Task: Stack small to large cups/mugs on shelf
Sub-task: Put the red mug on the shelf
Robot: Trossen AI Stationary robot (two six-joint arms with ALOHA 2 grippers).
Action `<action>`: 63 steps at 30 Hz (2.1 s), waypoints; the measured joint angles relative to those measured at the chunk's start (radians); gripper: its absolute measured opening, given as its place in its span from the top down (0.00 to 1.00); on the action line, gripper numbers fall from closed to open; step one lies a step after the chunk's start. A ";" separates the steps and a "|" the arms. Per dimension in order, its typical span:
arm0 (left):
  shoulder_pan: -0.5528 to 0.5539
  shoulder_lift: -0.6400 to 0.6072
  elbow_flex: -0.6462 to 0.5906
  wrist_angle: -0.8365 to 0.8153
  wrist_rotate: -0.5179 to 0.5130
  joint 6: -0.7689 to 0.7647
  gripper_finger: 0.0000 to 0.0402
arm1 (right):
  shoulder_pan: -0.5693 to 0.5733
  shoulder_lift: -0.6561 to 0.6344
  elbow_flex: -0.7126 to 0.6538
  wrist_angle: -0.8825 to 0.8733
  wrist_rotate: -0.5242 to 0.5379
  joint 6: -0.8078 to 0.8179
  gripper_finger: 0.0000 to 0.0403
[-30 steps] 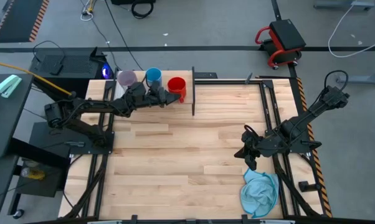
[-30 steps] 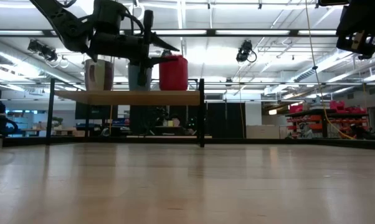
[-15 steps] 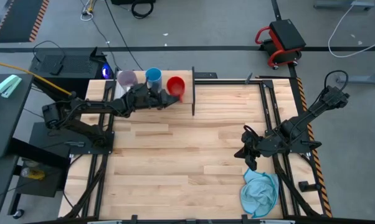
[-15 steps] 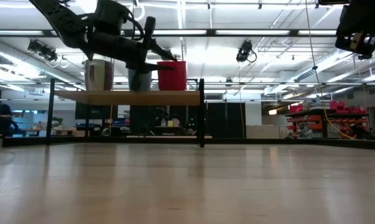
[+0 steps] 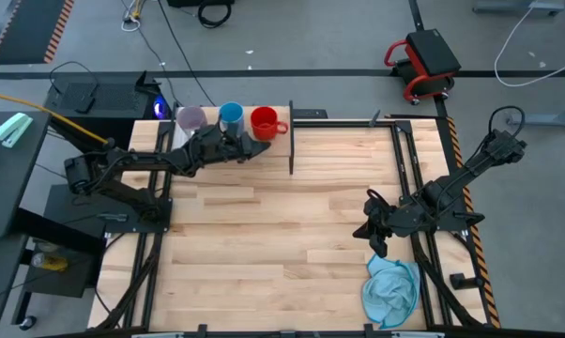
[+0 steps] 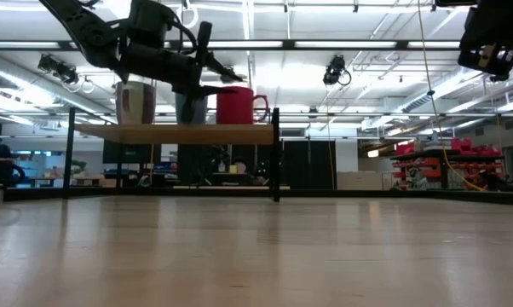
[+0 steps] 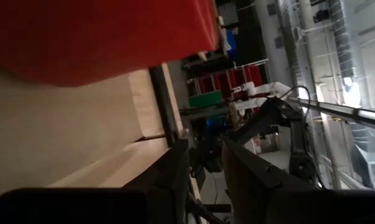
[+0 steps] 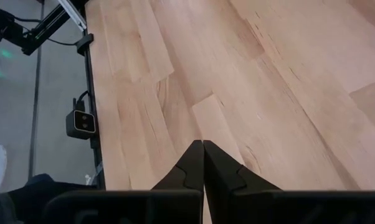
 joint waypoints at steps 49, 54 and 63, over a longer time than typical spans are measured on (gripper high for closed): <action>-0.647 0.000 0.000 0.049 -0.916 0.392 0.93 | -1.387 1.105 1.301 -0.136 -0.942 -0.908 1.00; -0.647 0.000 0.000 0.059 -0.916 0.387 0.96 | -1.399 1.163 1.357 -0.220 -0.984 -0.986 1.00; -0.645 0.000 0.000 0.058 -0.916 0.376 0.96 | -1.375 1.195 1.357 -0.206 -0.995 -1.009 1.00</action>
